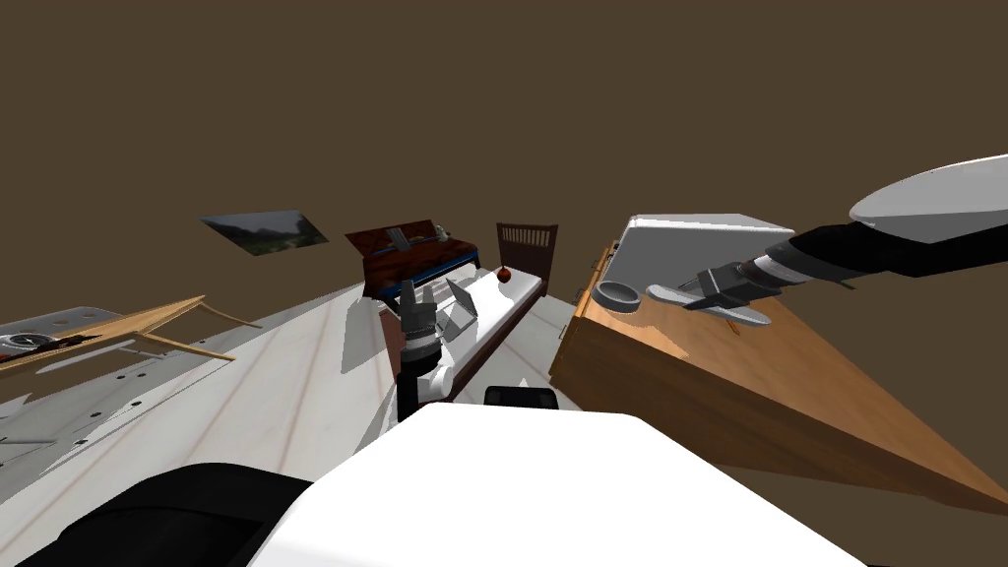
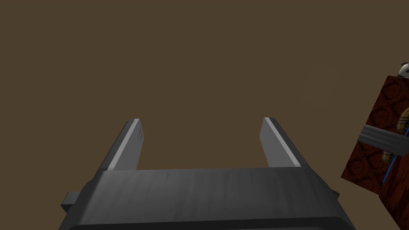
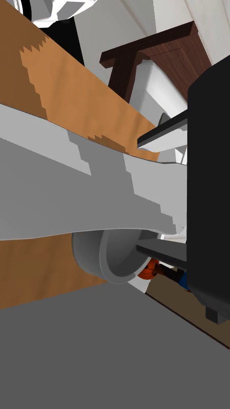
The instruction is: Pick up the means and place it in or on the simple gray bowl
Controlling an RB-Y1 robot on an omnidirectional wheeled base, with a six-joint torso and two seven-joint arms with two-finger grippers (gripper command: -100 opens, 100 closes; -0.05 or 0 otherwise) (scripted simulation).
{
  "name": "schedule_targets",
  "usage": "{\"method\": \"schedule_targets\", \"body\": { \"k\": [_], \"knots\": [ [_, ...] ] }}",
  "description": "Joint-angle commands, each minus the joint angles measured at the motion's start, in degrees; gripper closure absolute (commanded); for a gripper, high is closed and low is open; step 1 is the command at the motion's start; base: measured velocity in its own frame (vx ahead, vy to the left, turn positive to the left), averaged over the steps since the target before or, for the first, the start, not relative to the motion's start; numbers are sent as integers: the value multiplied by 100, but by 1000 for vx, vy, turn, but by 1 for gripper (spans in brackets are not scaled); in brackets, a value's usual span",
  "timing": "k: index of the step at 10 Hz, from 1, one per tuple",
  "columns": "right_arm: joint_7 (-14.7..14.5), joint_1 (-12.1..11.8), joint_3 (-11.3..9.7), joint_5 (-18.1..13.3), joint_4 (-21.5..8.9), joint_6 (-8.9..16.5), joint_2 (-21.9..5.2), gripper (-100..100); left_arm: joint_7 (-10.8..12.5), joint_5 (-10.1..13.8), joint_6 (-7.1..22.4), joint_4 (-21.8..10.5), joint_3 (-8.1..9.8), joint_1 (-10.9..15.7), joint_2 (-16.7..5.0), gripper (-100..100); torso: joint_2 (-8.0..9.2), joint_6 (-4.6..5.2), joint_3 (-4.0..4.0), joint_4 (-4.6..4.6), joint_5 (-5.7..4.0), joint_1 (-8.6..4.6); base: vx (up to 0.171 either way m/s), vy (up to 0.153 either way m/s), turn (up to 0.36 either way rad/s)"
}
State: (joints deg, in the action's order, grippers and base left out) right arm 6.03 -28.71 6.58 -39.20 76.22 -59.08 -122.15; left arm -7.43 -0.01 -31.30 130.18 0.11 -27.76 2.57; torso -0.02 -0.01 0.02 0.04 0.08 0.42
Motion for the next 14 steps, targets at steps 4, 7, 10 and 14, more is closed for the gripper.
{"method": "schedule_targets", "body": {
  "k": [4, 7, 10, 14],
  "knots": [
    [222, 120, 12, 164, -261, -343, -575, 100, 0, 0, 0, 0, 0, 0, 0, 0, -17, 2, -12, -7, -1, -4, 62, 64, -10],
    [368, 56, 49, 222, -361, -575, -873, 100, 0, 0, 0, 0, 0, 0, 0, 0, -11, 5, -9, -8, -2, 2, 51, 75, -33],
    [561, -202, 16, 184, -411, -871, -1051, 100, 0, 0, 0, 0, 0, -2, 0, 0, -68, 9, -45, -26, -9, -12, 189, 70, -42],
    [787, -609, -59, 72, -428, -1211, -1113, 100, 0, 0, -1, 1, 1, -2, -1, 0, -106, 10, -73, -43, -20, -30, 217, 48, -34]
  ]
}}
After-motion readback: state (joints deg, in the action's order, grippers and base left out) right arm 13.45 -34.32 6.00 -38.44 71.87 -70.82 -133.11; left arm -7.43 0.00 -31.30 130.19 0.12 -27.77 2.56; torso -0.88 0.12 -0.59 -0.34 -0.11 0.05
